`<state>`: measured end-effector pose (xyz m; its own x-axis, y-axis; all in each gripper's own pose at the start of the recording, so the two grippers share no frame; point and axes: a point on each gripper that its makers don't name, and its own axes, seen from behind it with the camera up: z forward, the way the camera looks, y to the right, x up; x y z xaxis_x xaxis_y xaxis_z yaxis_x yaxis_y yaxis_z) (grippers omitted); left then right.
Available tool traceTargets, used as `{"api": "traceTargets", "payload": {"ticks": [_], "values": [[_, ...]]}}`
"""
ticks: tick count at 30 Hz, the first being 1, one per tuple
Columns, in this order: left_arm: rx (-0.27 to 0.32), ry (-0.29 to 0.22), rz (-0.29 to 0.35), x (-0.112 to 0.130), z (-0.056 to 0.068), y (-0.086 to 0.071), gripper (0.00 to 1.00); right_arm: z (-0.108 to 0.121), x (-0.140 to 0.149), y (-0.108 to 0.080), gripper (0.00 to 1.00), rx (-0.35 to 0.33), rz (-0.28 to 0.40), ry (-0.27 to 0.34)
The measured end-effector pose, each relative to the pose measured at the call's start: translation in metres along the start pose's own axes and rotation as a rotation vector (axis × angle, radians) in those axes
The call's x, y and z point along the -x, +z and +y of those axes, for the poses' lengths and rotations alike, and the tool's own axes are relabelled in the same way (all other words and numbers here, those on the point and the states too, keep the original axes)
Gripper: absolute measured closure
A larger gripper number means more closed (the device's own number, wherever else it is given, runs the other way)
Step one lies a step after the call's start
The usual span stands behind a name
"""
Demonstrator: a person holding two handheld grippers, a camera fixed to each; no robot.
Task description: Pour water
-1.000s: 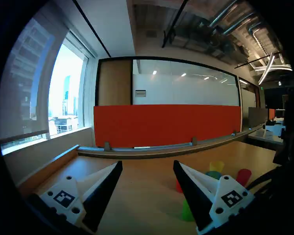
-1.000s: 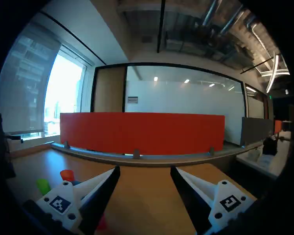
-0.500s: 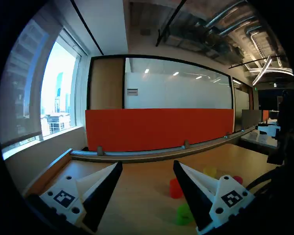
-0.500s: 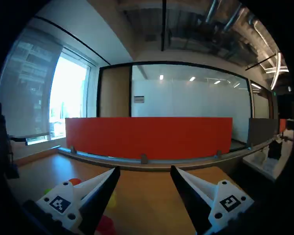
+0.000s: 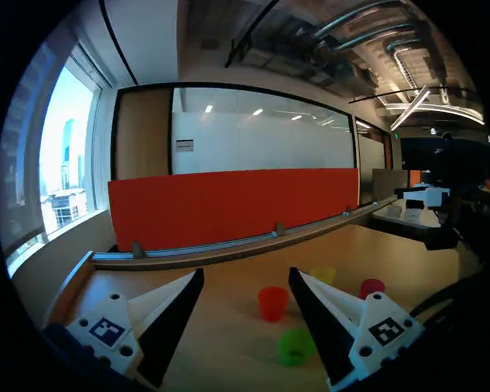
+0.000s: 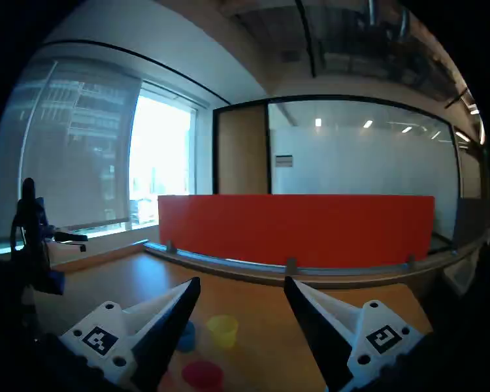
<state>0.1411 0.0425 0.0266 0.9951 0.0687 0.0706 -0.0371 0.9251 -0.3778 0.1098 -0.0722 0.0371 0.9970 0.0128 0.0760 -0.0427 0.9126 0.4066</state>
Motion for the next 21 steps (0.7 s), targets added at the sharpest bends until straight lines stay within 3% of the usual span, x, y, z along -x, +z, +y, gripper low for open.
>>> {"api": "traceTargets", "payload": {"ticks": [6,11,21], "values": [[0.073,-0.045,-0.008,0.002,0.011,0.006,0.04,-0.028,-0.010,0.008,0.01,-0.142,-0.005,0.014],[0.105,-0.043,-0.011,0.002,0.013,0.007,0.04,-0.046,-0.013,0.013,0.01,-0.238,-0.016,0.015],[0.173,-0.020,-0.031,0.006,0.022,0.007,0.04,-0.074,-0.003,0.024,0.01,-0.361,-0.083,-0.078]]}}
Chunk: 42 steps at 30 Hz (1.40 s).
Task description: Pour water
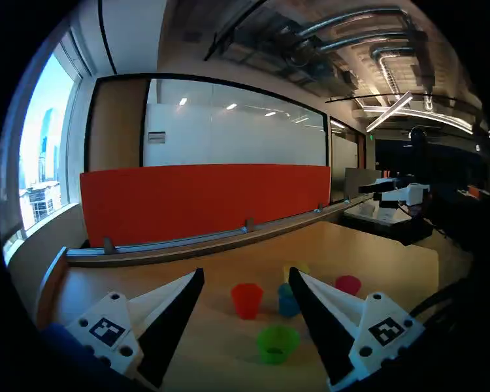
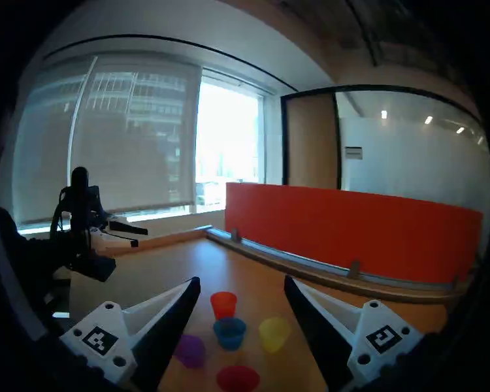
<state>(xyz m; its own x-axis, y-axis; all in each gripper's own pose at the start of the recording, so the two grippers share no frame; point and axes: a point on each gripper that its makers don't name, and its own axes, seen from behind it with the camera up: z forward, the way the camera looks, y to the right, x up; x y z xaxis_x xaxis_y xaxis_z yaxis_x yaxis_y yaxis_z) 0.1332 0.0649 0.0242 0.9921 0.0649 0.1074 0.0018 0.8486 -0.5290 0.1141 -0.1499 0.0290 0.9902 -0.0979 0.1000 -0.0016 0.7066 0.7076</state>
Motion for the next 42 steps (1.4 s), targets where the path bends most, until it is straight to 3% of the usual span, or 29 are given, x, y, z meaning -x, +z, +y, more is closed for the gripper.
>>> {"api": "traceTargets", "payload": {"ticks": [6,17,27,42], "values": [[0.058,0.011,-0.050,0.015,0.007,0.005,0.04,-0.002,0.007,0.011,0.01,-0.042,-0.053,-0.043],[0.108,0.051,-0.174,0.055,0.016,0.015,0.04,0.000,0.024,0.032,0.01,-0.091,-0.138,-0.070],[0.121,0.064,-0.268,0.096,0.019,0.023,0.04,0.000,0.055,0.057,0.01,-0.128,-0.227,-0.109],[0.195,0.084,-0.395,0.159,0.034,0.037,0.04,0.000,0.105,0.089,0.01,-0.180,-0.371,-0.127]]}}
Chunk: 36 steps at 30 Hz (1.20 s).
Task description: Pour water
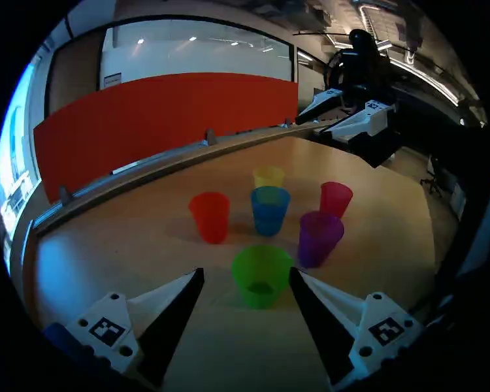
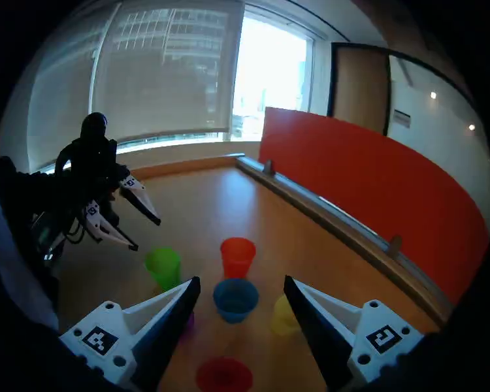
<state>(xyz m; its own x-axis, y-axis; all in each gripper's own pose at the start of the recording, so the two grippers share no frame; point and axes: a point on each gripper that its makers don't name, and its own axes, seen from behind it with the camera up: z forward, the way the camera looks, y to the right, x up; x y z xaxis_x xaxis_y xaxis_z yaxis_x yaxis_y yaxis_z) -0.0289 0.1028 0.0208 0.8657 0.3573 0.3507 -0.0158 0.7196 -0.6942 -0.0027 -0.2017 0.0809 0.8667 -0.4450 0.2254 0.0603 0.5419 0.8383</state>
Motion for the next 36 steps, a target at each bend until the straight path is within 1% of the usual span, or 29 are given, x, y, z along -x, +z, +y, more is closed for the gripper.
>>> {"api": "traceTargets", "payload": {"ticks": [6,15,23,30,36], "values": [[0.027,0.004,-0.048,0.018,0.004,0.015,0.04,0.006,0.013,0.014,0.01,-0.010,-0.052,-0.008],[0.067,0.007,-0.101,0.037,0.012,0.034,0.04,0.010,0.023,0.029,0.01,-0.024,-0.092,-0.020],[0.095,0.035,-0.126,0.040,0.019,0.048,0.04,0.009,0.027,0.038,0.01,-0.033,-0.124,-0.041],[0.120,0.052,-0.132,0.035,0.026,0.060,0.03,0.007,0.029,0.045,0.00,-0.048,-0.144,-0.067],[0.126,0.060,-0.135,0.034,0.028,0.068,0.04,0.006,0.030,0.050,0.00,-0.053,-0.156,-0.084]]}}
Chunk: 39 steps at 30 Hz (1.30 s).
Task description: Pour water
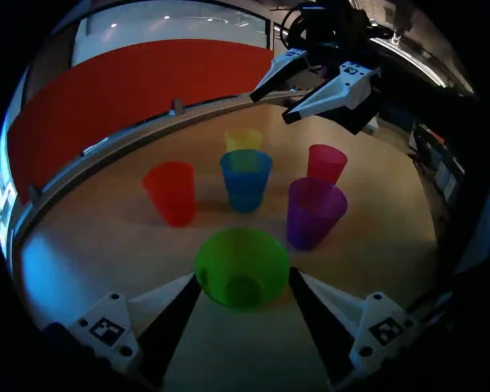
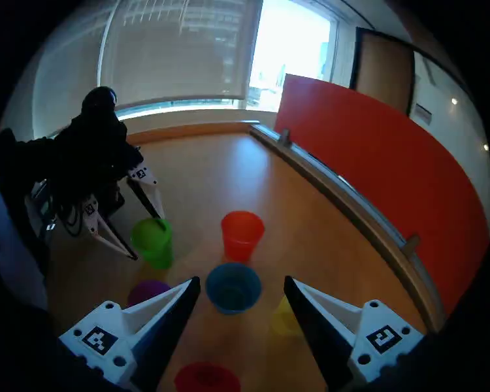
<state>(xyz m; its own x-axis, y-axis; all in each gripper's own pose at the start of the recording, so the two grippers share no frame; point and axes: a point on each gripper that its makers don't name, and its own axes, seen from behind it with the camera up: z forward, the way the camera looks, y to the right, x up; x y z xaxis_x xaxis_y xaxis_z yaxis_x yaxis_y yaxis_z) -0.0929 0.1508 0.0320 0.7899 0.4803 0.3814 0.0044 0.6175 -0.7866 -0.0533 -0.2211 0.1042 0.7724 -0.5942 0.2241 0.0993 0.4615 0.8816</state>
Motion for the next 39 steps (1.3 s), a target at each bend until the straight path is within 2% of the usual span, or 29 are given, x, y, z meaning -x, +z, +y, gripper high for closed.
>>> {"api": "traceTargets", "payload": {"ticks": [8,10,14,17,32,39], "values": [[-0.026,0.011,-0.013,0.002,-0.009,0.006,0.04,0.003,0.002,0.003,0.00,0.000,-0.016,-0.009],[-0.026,0.009,-0.016,0.003,-0.009,0.007,0.05,0.004,0.003,0.003,0.00,-0.003,-0.021,-0.011],[-0.025,0.001,-0.018,0.004,-0.010,0.009,0.14,0.003,0.003,0.005,0.00,-0.011,-0.035,-0.017],[-0.016,-0.007,-0.018,0.005,-0.009,0.009,0.16,0.002,0.004,0.007,0.00,-0.020,-0.049,-0.026],[-0.018,-0.040,0.009,0.002,-0.011,0.000,0.16,-0.008,0.024,0.030,0.00,-0.073,-0.165,-0.051],[-0.027,-0.055,0.035,-0.003,-0.015,-0.006,0.16,-0.008,0.034,0.040,0.00,-0.085,-0.205,-0.038]]}}
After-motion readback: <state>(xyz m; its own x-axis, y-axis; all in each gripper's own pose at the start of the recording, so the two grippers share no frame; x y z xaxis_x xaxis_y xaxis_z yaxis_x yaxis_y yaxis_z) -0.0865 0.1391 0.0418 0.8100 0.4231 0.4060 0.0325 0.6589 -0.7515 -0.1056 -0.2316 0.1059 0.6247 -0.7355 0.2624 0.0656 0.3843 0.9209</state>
